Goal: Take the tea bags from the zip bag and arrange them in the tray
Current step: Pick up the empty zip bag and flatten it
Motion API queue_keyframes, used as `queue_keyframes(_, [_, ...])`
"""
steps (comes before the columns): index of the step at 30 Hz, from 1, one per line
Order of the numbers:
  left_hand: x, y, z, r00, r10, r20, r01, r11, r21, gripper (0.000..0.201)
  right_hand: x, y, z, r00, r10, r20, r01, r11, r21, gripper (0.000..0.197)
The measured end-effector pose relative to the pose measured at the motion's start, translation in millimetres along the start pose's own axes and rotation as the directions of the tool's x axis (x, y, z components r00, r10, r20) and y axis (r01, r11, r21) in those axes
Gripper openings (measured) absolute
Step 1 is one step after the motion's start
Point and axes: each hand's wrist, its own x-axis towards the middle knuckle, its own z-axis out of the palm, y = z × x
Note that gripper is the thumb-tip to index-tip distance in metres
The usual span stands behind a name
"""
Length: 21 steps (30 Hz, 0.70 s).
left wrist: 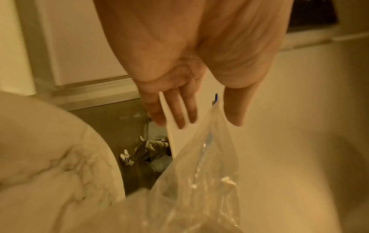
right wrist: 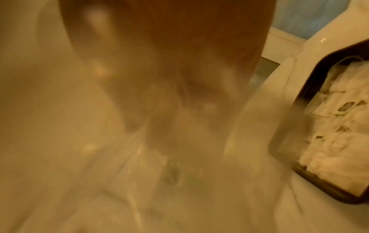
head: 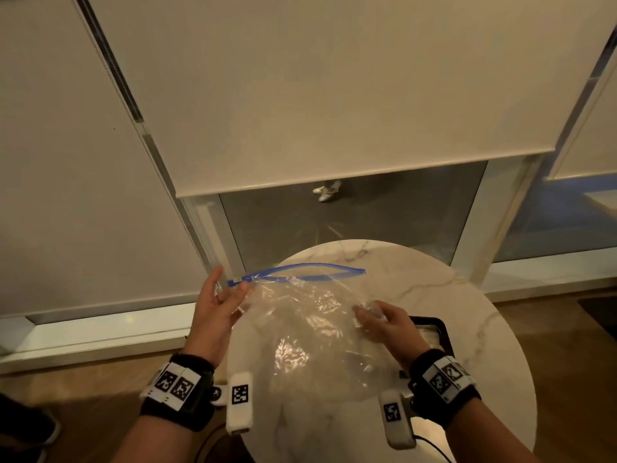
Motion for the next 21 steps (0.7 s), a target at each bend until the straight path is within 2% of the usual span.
queue_keyframes(2, [-8,-21,5,0.991,-0.13,0.035,0.125,0.986,0.111,0.097,1,0,0,0.997,0.032,-0.065,-0.026,0.995,0.093,0.031])
queue_keyframes(3, [-15,-32,11,0.975,-0.198,0.098,0.174,0.961,0.213,0.097,0,0,0,0.996,0.051,-0.071,-0.041,0.991,0.131,0.026])
queue_keyframes(4, [-24,-42,17,0.951,-0.266,0.16,0.21,0.93,0.3,0.094,-1,0,1,0.995,0.067,-0.07,-0.055,0.986,0.159,0.02])
queue_keyframes(6, [-33,-63,27,0.921,-0.346,0.18,0.263,0.892,0.368,0.08,-3,3,4,0.992,0.091,-0.087,-0.072,0.976,0.203,0.015])
queue_keyframes(8, [-34,-76,30,0.938,-0.33,0.106,0.285,0.909,0.304,0.057,-4,5,7,0.987,0.12,-0.106,-0.094,0.97,0.223,0.014])
queue_keyframes(10, [-31,-82,29,0.967,-0.253,0.03,0.236,0.933,0.271,0.038,-5,4,7,0.986,0.133,-0.101,-0.109,0.971,0.212,0.011])
queue_keyframes(13, [-25,-82,22,0.991,-0.098,-0.092,0.121,0.946,0.302,0.037,-4,0,3,0.991,0.124,-0.043,-0.113,0.973,0.203,0.014])
queue_keyframes(14, [-23,-83,19,0.982,-0.071,-0.177,0.116,0.959,0.26,0.043,-4,-1,2,0.992,0.126,-0.014,-0.119,0.968,0.221,0.02])
queue_keyframes(15, [-21,-83,16,0.961,-0.097,-0.26,0.142,0.976,0.162,0.049,-4,-3,3,0.992,0.128,0.007,-0.125,0.959,0.256,0.026])
queue_keyframes(16, [-19,-84,15,0.938,-0.172,-0.301,0.187,0.982,0.022,0.052,-4,-4,5,0.992,0.129,0.017,-0.128,0.945,0.302,0.032])
queue_keyframes(17, [-18,-84,15,0.919,-0.279,-0.277,0.256,0.96,-0.116,0.052,-4,-5,7,0.991,0.132,0.017,-0.13,0.929,0.348,0.038])
queue_keyframes(19, [-19,-80,19,0.888,-0.444,-0.12,0.403,0.878,-0.259,0.042,-4,-3,12,0.99,0.137,0.019,-0.134,0.915,0.38,0.052])
queue_keyframes(21, [-19,-75,21,0.902,-0.428,-0.058,0.399,0.878,-0.264,0.034,-4,-1,20,0.991,0.126,0.052,-0.136,0.933,0.332,0.068])
